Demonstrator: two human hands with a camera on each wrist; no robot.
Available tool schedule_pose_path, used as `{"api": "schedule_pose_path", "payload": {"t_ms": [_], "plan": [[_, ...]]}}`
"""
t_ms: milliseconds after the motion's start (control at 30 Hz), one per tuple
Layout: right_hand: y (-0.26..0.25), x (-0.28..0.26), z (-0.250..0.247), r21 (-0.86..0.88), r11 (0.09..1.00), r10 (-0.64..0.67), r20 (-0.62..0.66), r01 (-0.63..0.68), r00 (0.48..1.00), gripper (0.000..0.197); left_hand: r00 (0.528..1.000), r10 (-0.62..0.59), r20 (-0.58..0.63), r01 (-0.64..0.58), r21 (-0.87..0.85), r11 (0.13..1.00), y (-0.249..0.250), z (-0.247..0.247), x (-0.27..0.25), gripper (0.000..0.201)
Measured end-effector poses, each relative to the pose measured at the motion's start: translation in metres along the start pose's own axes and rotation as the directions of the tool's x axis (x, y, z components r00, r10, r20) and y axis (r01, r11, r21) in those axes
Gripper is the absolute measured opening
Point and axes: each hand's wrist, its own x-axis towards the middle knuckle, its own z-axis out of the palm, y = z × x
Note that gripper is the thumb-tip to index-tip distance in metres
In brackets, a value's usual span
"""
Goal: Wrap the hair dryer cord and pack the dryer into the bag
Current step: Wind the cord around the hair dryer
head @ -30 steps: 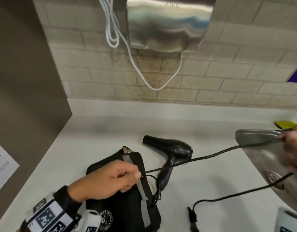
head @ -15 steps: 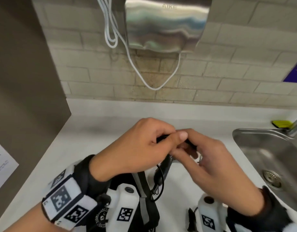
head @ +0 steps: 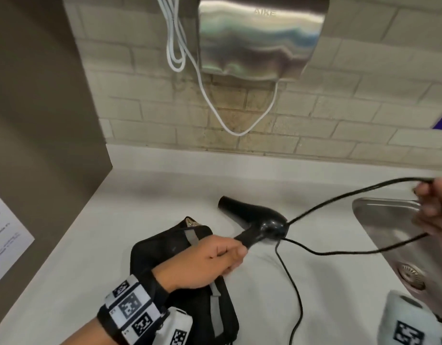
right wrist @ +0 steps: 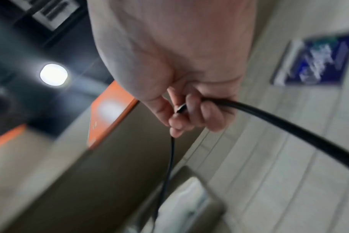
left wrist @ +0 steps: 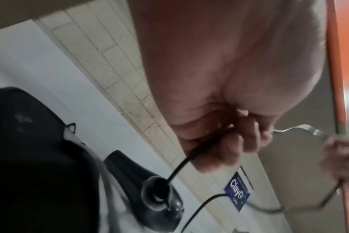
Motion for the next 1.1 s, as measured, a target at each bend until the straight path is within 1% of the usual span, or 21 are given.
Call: {"api": "schedule_pose_path", "payload": {"t_ms": [33, 67, 100, 133, 200, 267, 300, 367, 467, 500, 533, 567, 633, 667, 700, 733, 767, 800, 867, 1000, 1100], "plan": [[0.012, -0.001, -0.008, -0.153, 0.988, -0.005, -0.031, 0.0, 1.0, 0.028, 0.999, 0.018, -0.05, -0.018, 0.0, 1.0, 0.005, -0.001, 0.002, 0.04], [0.017, -0.003, -0.005, -0.321, 0.946, 0.046, 0.001, -0.043, 0.999, 0.016, 0.995, 0.033, -0.093, -0.032, 0.009, 0.999, 0.011, -0.003, 0.004, 0.041], [0.023, -0.007, 0.004, -0.495, 0.868, 0.073, 0.027, -0.051, 0.997, 0.012, 0.991, 0.047, -0.127, -0.044, 0.027, 0.999, 0.018, -0.005, 0.007, 0.043], [0.025, -0.01, 0.015, -0.616, 0.788, 0.026, 0.011, -0.014, 1.0, 0.026, 0.986, 0.064, -0.151, -0.058, 0.045, 0.997, 0.026, -0.007, 0.01, 0.044], [0.013, -0.022, 0.042, -0.662, 0.744, -0.098, 0.026, 0.09, 0.995, 0.054, 0.978, 0.104, -0.179, -0.093, 0.065, 0.994, 0.042, -0.012, 0.016, 0.044], [0.0, -0.032, 0.064, -0.686, 0.685, -0.232, 0.113, 0.245, 0.966, 0.07, 0.975, 0.123, -0.185, -0.113, 0.062, 0.992, 0.057, -0.015, 0.021, 0.044], [-0.007, -0.035, 0.073, -0.717, 0.631, -0.288, 0.138, 0.296, 0.948, 0.075, 0.974, 0.129, -0.186, -0.121, 0.054, 0.991, 0.064, -0.016, 0.023, 0.044], [-0.01, -0.035, 0.086, -0.784, 0.529, -0.35, 0.148, 0.325, 0.925, 0.083, 0.972, 0.139, -0.189, -0.132, 0.051, 0.99, 0.074, -0.019, 0.027, 0.045], [-0.02, -0.025, 0.095, -0.835, 0.464, -0.391, 0.107, 0.296, 0.914, 0.101, 0.968, 0.15, -0.199, -0.136, 0.086, 0.987, 0.086, -0.023, 0.032, 0.047], [-0.023, -0.021, 0.096, -0.847, 0.438, -0.416, 0.107, 0.302, 0.903, 0.104, 0.968, 0.146, -0.206, -0.133, 0.078, 0.988, 0.089, -0.025, 0.033, 0.047], [-0.027, -0.019, 0.097, -0.844, 0.415, -0.441, 0.139, 0.339, 0.887, 0.104, 0.968, 0.138, -0.211, -0.128, 0.064, 0.99, 0.09, -0.026, 0.035, 0.047], [-0.028, -0.015, 0.099, -0.815, 0.406, -0.461, 0.207, 0.413, 0.863, 0.099, 0.968, 0.127, -0.216, -0.121, 0.042, 0.992, 0.092, -0.028, 0.037, 0.047], [-0.021, -0.007, 0.107, -0.698, 0.429, -0.465, 0.374, 0.574, 0.802, 0.075, 0.972, 0.1, -0.212, -0.113, -0.05, 0.992, 0.091, -0.031, 0.041, 0.047], [-0.015, -0.003, 0.111, -0.632, 0.461, -0.434, 0.452, 0.623, 0.779, 0.063, 0.975, 0.084, -0.206, -0.111, -0.122, 0.986, 0.09, -0.032, 0.043, 0.047], [-0.007, 0.001, 0.116, -0.554, 0.531, -0.386, 0.516, 0.642, 0.765, 0.054, 0.977, 0.071, -0.204, -0.112, -0.198, 0.974, 0.089, -0.034, 0.044, 0.046], [0.002, 0.004, 0.12, -0.459, 0.631, -0.343, 0.558, 0.625, 0.756, 0.044, 0.977, 0.06, -0.203, -0.114, -0.264, 0.958, 0.087, -0.036, 0.044, 0.046], [0.01, 0.007, 0.123, -0.36, 0.732, -0.32, 0.568, 0.578, 0.759, 0.032, 0.978, 0.052, -0.2, -0.116, -0.321, 0.94, 0.084, -0.039, 0.045, 0.046], [0.017, 0.01, 0.125, -0.277, 0.809, -0.308, 0.551, 0.519, 0.775, 0.022, 0.98, 0.046, -0.192, -0.116, -0.368, 0.922, 0.079, -0.041, 0.044, 0.046], [0.025, 0.015, 0.131, -0.168, 0.896, -0.291, 0.478, 0.412, 0.829, 0.018, 0.986, 0.035, -0.166, -0.104, -0.428, 0.898, 0.068, -0.043, 0.043, 0.045], [0.019, 0.023, 0.146, 0.022, 0.945, -0.321, 0.259, 0.326, 0.911, 0.016, 0.992, 0.031, -0.121, -0.084, -0.461, 0.883, 0.045, -0.039, 0.037, 0.047], [0.02, 0.028, 0.166, 0.041, 0.961, -0.277, 0.189, 0.275, 0.942, 0.014, 0.988, 0.044, -0.147, -0.12, -0.559, 0.82, 0.041, -0.033, 0.036, 0.045]]}}
